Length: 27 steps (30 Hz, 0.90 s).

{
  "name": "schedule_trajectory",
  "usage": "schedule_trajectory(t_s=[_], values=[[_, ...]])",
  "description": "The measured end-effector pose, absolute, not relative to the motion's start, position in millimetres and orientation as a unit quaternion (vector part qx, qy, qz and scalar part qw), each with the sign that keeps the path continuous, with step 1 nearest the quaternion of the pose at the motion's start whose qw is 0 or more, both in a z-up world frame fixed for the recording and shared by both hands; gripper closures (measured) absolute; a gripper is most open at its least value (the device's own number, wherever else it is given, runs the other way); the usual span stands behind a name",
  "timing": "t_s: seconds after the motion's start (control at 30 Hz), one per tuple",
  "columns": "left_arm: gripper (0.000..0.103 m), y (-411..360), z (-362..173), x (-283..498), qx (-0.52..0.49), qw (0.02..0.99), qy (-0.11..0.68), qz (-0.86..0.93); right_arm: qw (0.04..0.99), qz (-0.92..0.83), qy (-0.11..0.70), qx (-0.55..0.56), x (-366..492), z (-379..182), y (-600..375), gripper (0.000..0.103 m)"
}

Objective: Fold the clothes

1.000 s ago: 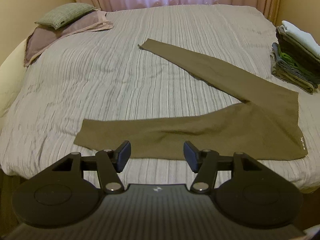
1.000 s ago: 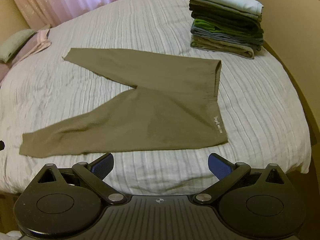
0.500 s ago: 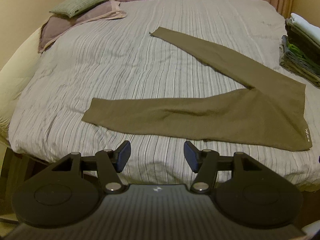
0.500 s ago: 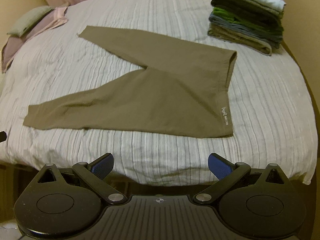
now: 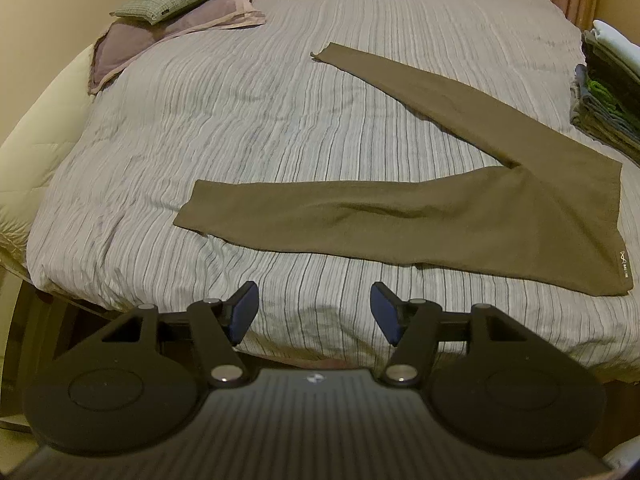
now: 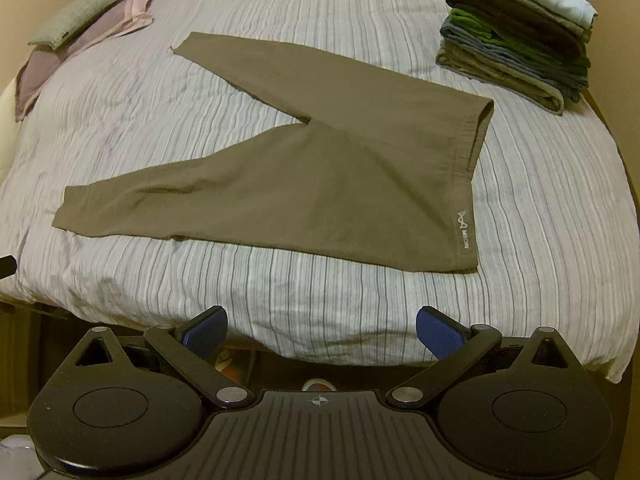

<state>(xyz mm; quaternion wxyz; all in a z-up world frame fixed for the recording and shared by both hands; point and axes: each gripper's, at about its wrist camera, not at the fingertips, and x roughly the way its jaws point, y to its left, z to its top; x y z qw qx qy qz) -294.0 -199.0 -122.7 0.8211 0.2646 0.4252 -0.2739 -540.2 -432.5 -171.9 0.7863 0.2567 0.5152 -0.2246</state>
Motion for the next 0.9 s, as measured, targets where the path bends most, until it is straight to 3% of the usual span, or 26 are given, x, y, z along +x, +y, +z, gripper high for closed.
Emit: schedule_trajectory(t_s=[0.47, 0.9], values=[[0.041, -216, -129, -279, 0.278, 0.809, 0.421, -0.302, 0.78, -0.249, 0.51, 0.264, -525, -169, -430, 0.0], [0.041, -212, -139, -213, 0.292, 0.793, 0.425, -0.324, 0.77, -0.285, 0.501, 0.272, -484, -164, -413, 0.0]])
